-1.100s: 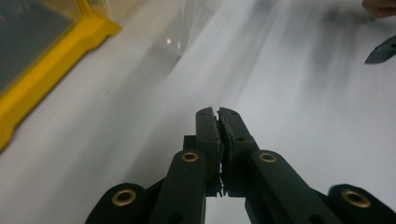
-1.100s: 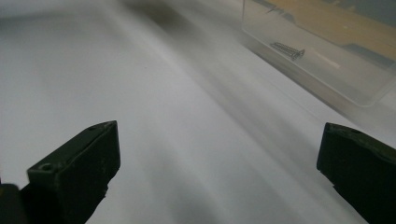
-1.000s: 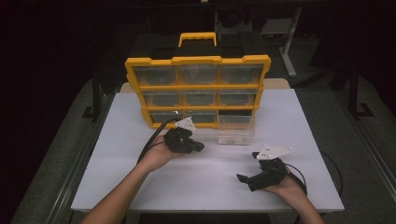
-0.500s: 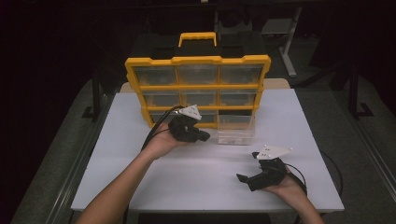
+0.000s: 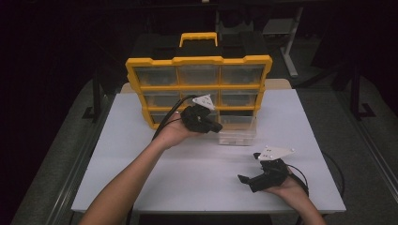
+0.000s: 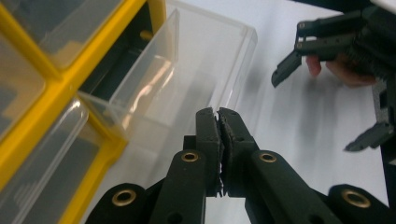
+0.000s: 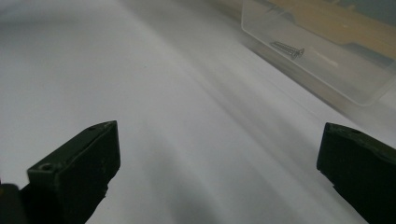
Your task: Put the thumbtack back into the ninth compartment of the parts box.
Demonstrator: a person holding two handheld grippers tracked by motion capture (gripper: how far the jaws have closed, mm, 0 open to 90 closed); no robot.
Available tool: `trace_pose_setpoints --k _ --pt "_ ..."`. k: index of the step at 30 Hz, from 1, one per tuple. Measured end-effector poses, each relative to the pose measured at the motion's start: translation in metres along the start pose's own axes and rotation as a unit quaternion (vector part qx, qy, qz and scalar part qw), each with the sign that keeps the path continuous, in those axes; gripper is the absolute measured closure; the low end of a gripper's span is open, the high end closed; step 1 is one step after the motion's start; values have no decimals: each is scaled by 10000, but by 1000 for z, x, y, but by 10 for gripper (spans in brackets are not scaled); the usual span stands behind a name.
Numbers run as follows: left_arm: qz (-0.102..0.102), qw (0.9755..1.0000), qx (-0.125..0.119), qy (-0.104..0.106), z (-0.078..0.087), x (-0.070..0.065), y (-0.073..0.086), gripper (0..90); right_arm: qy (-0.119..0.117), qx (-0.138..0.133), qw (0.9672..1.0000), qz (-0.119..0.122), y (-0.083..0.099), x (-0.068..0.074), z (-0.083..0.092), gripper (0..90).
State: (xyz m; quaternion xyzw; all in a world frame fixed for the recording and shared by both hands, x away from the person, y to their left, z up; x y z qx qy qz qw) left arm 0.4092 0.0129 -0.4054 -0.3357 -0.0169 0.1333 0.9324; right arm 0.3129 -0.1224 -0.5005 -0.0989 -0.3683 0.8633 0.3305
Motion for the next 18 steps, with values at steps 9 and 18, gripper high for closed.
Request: trace_pose_setpoints --k 9,18 --pt "-73 10000 13 -28 -13 6 -17 872 1 -5 10000 -6 0 0 0 0" --pt "-151 9998 148 -53 -31 9 -26 872 -2 -13 10000 -7 0 0 1 0"
Point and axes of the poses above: each handheld gripper's, and its own axes: z roughly backward along the jaws, y roughly out of its underside, x roughly to its left, the point moved 9 cm from there along -z, roughly forward along the jaws, and after that the axes turned 8 degrees about x, right-handed, at the moved point
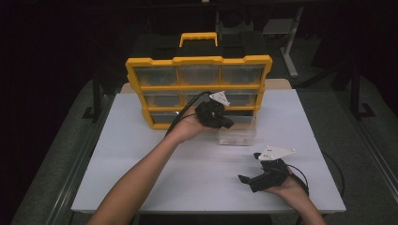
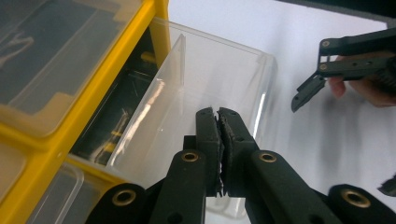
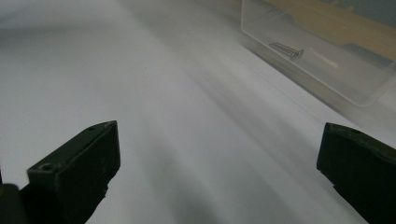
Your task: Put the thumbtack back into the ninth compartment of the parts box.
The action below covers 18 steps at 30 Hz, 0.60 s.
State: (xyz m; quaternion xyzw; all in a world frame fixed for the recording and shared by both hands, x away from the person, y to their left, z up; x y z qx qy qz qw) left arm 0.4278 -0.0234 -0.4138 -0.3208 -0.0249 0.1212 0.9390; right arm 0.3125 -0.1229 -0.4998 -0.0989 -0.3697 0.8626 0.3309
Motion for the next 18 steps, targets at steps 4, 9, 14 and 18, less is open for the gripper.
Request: trace_pose_setpoints --k 4,9,14,18 --pt "41 10000 46 -6 -10 2 -1 872 -3 1 10000 6 0 0 0 0" --pt "68 9999 149 0 -19 6 1 872 -2 -3 10000 11 0 0 0 0" --pt "98 9997 214 -1 -27 7 3 872 -12 -10 10000 15 0 0 1 0" --pt "105 9997 228 33 -32 6 3 872 -8 -6 10000 13 0 0 0 0"
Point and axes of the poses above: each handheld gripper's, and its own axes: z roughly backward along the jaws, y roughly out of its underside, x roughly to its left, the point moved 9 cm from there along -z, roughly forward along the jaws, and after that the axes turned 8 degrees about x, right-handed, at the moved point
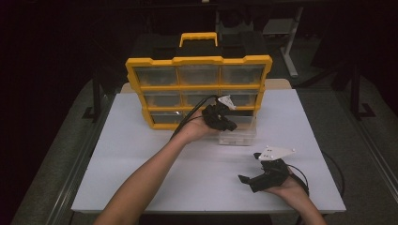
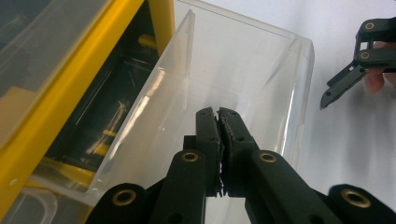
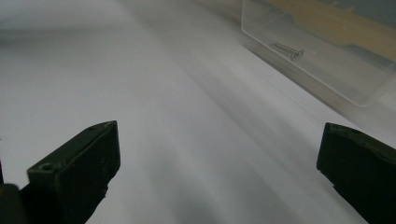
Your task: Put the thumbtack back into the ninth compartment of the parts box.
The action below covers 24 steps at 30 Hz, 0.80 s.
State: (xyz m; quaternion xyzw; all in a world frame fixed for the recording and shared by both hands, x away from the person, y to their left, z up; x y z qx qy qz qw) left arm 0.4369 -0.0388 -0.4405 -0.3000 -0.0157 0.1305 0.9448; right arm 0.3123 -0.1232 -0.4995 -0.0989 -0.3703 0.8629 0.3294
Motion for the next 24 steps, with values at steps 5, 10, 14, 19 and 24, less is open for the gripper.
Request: trace_pose_setpoints --k 5,10,14,19,24 --pt "-32 10000 45 1 -3 -1 0 871 2 -8 10000 -1 0 0 0 0" --pt "-5 10000 20 -9 -2 -1 0 831 -3 -3 10000 6 0 0 0 0" --pt "19 10000 -40 1 2 0 -1 817 -3 -9 10000 -2 0 0 0 0" --pt "70 9999 -81 -57 13 0 0 775 -5 -10 10000 -3 0 0 0 0" --pt "135 9998 -157 -63 27 0 1 724 -4 2 10000 3 0 0 0 0"
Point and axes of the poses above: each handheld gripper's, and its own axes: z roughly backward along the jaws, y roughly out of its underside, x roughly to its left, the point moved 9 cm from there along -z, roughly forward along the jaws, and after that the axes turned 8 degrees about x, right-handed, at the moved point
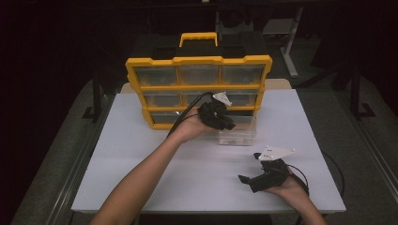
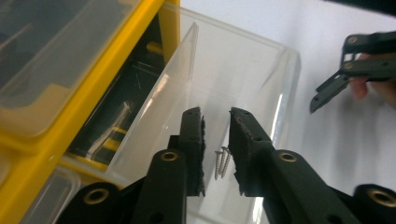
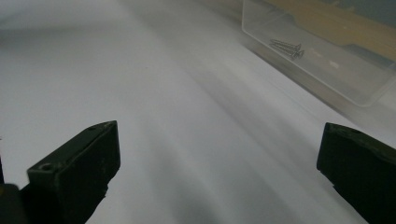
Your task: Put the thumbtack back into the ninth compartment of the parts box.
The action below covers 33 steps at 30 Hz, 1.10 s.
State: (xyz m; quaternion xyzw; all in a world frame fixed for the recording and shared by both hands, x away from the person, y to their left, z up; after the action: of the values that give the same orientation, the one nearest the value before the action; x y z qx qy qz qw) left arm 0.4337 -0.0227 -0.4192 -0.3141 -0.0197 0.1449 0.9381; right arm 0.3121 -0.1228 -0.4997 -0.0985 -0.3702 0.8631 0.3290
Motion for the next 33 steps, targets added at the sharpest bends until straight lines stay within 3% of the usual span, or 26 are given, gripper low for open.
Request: trace_pose_setpoints --k 11,21,33 --pt "132 9998 -152 -67 25 -3 17 472 -1 14 10000 -8 0 0 -1 0" --pt "248 9993 -271 -124 41 -5 40 343 6 31 10000 4 0 0 -2 0" --pt "493 9971 -484 -325 52 -8 80 195 2 47 10000 -3 1 0 -2 0"
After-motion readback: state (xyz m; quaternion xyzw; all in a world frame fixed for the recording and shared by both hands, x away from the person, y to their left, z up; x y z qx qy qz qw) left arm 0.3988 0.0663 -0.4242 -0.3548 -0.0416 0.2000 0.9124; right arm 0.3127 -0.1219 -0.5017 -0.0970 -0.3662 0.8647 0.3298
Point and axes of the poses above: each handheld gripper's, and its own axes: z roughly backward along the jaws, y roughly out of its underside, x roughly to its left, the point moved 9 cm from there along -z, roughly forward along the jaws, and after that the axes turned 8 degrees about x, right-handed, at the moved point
